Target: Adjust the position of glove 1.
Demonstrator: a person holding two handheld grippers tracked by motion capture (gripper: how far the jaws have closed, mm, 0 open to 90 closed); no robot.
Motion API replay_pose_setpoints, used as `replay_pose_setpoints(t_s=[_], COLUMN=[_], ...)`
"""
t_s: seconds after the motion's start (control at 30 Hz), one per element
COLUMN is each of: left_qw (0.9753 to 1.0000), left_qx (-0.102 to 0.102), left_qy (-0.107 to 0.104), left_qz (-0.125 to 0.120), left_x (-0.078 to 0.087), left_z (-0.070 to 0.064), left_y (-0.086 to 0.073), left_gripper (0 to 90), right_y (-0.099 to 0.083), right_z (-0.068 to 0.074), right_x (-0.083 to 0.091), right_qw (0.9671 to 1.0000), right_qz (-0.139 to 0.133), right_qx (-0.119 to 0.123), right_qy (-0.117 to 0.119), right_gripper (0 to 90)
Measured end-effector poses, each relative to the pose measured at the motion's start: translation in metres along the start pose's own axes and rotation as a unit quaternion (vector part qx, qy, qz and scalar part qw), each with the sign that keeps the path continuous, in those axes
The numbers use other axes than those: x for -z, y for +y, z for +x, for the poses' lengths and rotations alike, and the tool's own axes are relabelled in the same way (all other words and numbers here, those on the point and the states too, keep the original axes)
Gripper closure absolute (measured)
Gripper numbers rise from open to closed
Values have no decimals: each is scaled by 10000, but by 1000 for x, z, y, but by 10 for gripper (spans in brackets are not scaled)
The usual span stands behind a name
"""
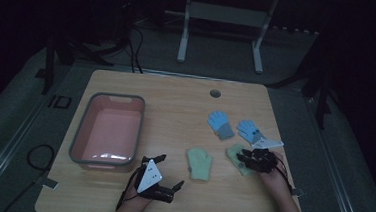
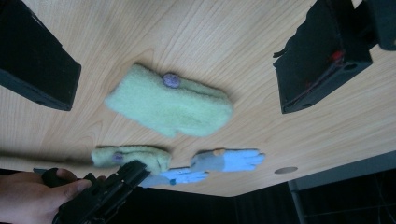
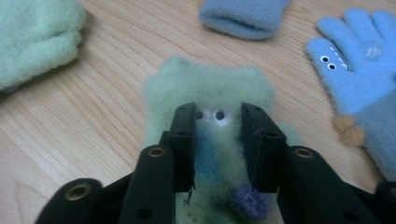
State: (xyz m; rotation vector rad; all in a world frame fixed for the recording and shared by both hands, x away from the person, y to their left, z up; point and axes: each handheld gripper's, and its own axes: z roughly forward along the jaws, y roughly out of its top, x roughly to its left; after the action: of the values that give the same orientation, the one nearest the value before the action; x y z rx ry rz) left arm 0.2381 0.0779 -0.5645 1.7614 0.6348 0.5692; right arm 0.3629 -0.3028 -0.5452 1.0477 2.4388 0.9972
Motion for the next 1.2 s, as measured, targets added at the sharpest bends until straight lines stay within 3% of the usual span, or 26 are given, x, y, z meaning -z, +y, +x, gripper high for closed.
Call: replay_pose_setpoints(t_s=[0.13, 0.23, 0.27, 0.43, 0.53, 0.73, 0.9, 1.07, 1.2], left_qw=[10000, 10000, 10000, 10000, 10000, 10000, 10000, 10000, 10000], left_qx=[-19, -12, -9, -19, -18, -33, -35, -66, -64], left_qy=[1, 3, 6, 5, 2, 7, 24, 20, 12], left_qz=[8, 4, 4, 7, 2, 8, 14, 13, 9], left_x=[0, 0, 0, 0, 0, 0, 0, 0, 0], left_z=[0, 0, 0, 0, 0, 0, -1, -1, -1], left_y=[0, 0, 0, 0, 0, 0, 0, 0, 0], left_gripper=[3, 3, 3, 3, 3, 3, 3, 3, 3], right_y=[-1, -1, 1, 10, 13, 15, 16, 11, 5], right_z=[3, 6, 12, 26, 33, 54, 67, 76, 75], right_x=[-1, 0, 1, 14, 24, 42, 51, 52, 42], right_qw=[10000, 9996, 9988, 9963, 9936, 9846, 9747, 9645, 9606], right_qz=[-32, -42, 9, -3, -97, -320, -424, -586, -526], right_qx=[-52, -158, -274, -492, -825, -1190, -1637, -2022, -2134], right_qy=[-68, -220, -404, -709, -761, -1239, -1463, -1596, -1699], right_gripper=[782, 823, 851, 858, 859, 861, 862, 861, 861])
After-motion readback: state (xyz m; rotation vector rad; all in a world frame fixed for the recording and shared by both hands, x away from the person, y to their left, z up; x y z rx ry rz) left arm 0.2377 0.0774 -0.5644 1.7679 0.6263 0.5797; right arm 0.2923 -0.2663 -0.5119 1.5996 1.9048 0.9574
